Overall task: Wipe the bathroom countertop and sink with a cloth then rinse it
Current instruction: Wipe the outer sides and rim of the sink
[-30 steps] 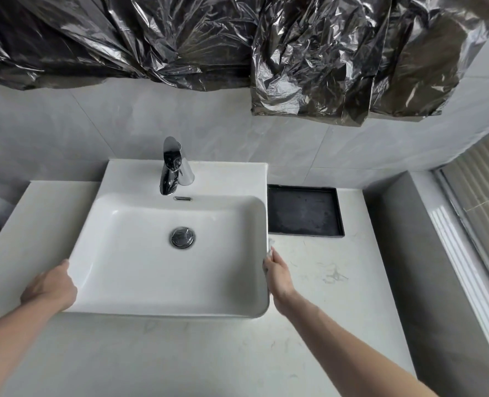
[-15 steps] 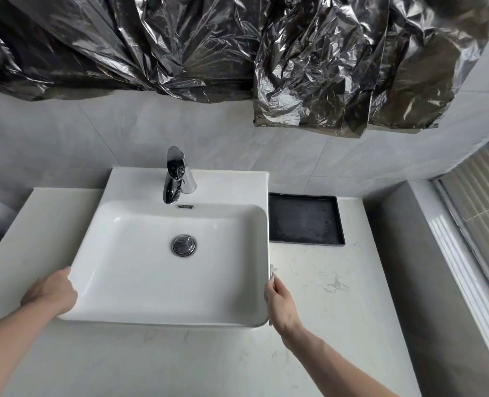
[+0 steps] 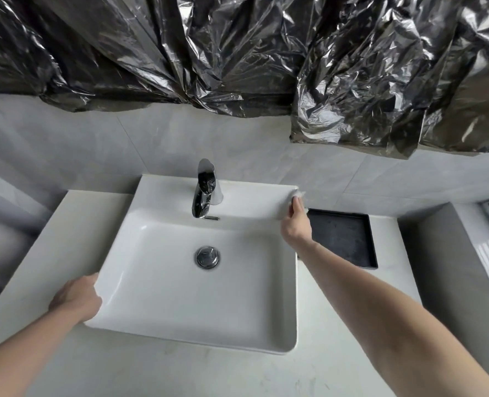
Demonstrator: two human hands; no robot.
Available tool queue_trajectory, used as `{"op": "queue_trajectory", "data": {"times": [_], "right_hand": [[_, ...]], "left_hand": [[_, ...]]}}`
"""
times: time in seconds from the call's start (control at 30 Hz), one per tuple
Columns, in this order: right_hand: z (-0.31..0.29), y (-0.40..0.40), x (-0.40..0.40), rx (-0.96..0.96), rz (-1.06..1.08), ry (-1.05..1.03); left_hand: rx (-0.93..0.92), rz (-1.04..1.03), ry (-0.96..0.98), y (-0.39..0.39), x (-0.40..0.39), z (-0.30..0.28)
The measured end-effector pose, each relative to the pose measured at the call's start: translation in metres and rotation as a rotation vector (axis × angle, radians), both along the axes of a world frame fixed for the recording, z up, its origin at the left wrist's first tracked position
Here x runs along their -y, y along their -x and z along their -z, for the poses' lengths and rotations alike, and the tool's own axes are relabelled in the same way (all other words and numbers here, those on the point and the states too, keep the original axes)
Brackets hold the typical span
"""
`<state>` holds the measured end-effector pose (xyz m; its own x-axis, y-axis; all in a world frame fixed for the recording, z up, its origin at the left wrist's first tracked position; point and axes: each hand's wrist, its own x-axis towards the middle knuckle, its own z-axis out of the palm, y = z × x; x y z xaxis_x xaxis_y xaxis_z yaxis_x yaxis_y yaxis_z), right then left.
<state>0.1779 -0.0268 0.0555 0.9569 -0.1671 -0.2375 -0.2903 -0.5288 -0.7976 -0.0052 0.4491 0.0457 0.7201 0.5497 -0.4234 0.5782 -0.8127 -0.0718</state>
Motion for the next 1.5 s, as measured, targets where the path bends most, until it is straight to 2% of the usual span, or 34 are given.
{"op": "queue_trajectory", "data": {"times": [0.1, 0.17, 0.27, 0.37, 0.5, 0.6, 0.77, 0.97, 1.2, 1.5], "right_hand": [[0.011, -0.014, -0.013, 0.062, -0.22, 0.331], [0.013, -0.012, -0.03, 0.104, -0.355, 0.478], [0.019, 0.0, -0.079, 0.175, -0.571, 0.496], [0.029, 0.005, -0.119, 0.218, -0.693, 0.493], [0.03, -0.004, -0.099, 0.273, -0.788, 0.529], [0.028, -0.016, -0.054, 0.272, -0.66, 0.56], [0.023, -0.018, 0.008, 0.147, -0.421, 0.593], [0.024, 0.015, -0.011, 0.071, -0.135, 0.497], [0.042, 0.023, -0.056, 0.142, -0.201, 0.602], [0.048, 0.044, -0.203, 0.227, -0.216, 0.391]], "left_hand": [[0.029, -0.018, 0.026, 0.0, -0.002, 0.003], [0.042, -0.043, 0.028, -0.001, 0.0, 0.003], [0.042, -0.078, 0.028, -0.004, 0.001, 0.002], [0.057, -0.093, 0.036, -0.003, 0.001, 0.002], [0.07, -0.076, 0.054, 0.0, 0.003, -0.001], [0.058, -0.07, 0.086, 0.001, 0.004, -0.006], [0.063, -0.036, 0.113, 0.004, 0.004, -0.013], [0.062, 0.001, 0.156, 0.006, 0.004, -0.019], [0.048, -0.007, 0.259, 0.006, -0.007, -0.021], [0.024, 0.051, 0.437, 0.008, -0.027, -0.021]]}}
